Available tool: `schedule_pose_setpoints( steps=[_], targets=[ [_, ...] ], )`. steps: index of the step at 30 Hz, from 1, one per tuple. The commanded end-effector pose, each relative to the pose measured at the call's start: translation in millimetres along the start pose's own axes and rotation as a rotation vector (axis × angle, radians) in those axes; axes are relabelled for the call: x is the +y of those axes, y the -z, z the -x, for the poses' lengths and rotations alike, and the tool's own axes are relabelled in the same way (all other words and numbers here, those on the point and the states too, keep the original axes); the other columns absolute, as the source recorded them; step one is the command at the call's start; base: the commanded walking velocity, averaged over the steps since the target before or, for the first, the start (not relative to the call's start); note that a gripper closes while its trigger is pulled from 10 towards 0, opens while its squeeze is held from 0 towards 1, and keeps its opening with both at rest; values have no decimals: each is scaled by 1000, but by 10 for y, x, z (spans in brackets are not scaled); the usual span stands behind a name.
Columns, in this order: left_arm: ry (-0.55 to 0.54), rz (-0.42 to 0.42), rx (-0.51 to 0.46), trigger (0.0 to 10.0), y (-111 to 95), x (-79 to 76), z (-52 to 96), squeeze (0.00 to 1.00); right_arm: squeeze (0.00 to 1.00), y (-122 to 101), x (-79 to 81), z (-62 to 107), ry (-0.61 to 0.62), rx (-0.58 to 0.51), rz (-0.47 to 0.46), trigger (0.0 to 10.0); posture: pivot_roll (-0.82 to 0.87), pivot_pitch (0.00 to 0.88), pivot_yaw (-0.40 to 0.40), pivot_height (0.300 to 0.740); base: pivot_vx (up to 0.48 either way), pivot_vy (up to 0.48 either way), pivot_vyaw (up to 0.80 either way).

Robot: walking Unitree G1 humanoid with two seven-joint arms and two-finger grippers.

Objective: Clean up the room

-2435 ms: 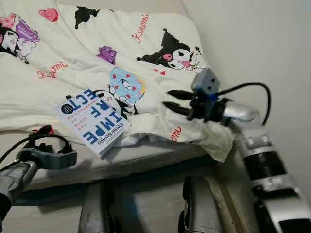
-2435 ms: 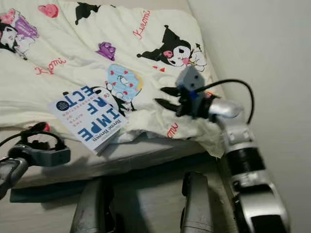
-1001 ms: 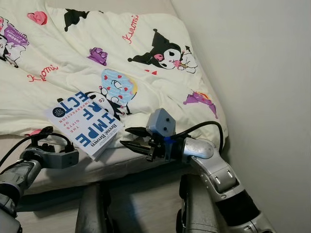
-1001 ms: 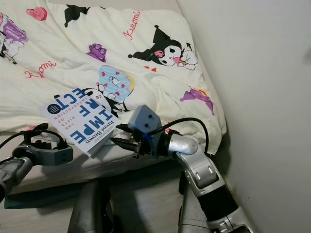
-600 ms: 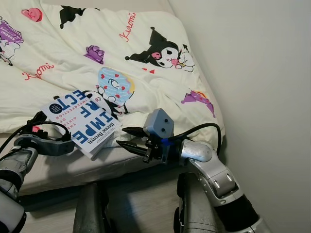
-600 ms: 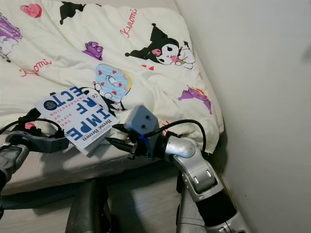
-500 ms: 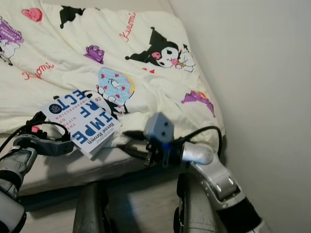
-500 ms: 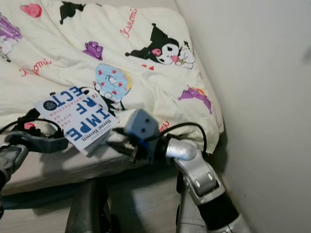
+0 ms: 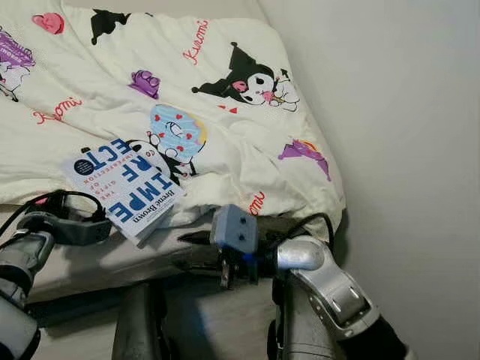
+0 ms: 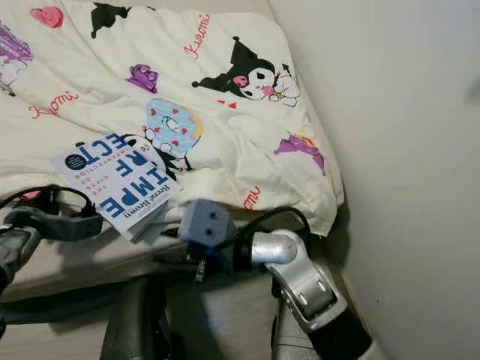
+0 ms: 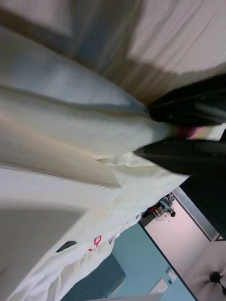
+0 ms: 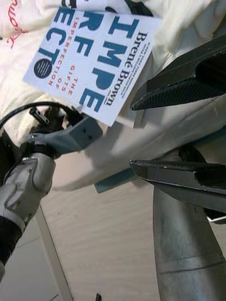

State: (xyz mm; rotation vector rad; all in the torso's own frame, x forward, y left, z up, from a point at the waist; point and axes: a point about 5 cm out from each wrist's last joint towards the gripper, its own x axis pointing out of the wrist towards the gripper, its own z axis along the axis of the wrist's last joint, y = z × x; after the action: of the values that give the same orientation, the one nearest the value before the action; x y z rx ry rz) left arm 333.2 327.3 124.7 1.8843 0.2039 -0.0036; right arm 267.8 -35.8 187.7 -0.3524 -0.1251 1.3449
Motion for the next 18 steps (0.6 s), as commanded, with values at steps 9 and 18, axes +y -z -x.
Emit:
schedule_pose_setpoints(
  steps=[9, 18],
  targets=[
    [188, 136, 60, 0, 47, -249, 105, 0, 0, 44, 23, 7, 20, 1, -5, 10000, -4, 397, -42, 546, 0, 0, 0],
    [252, 215, -29, 0, -115, -293, 107, 0, 0, 40, 0, -5, 27, -7, -6, 10000, 8, 397, -36, 546, 0, 0, 0]
  ],
)
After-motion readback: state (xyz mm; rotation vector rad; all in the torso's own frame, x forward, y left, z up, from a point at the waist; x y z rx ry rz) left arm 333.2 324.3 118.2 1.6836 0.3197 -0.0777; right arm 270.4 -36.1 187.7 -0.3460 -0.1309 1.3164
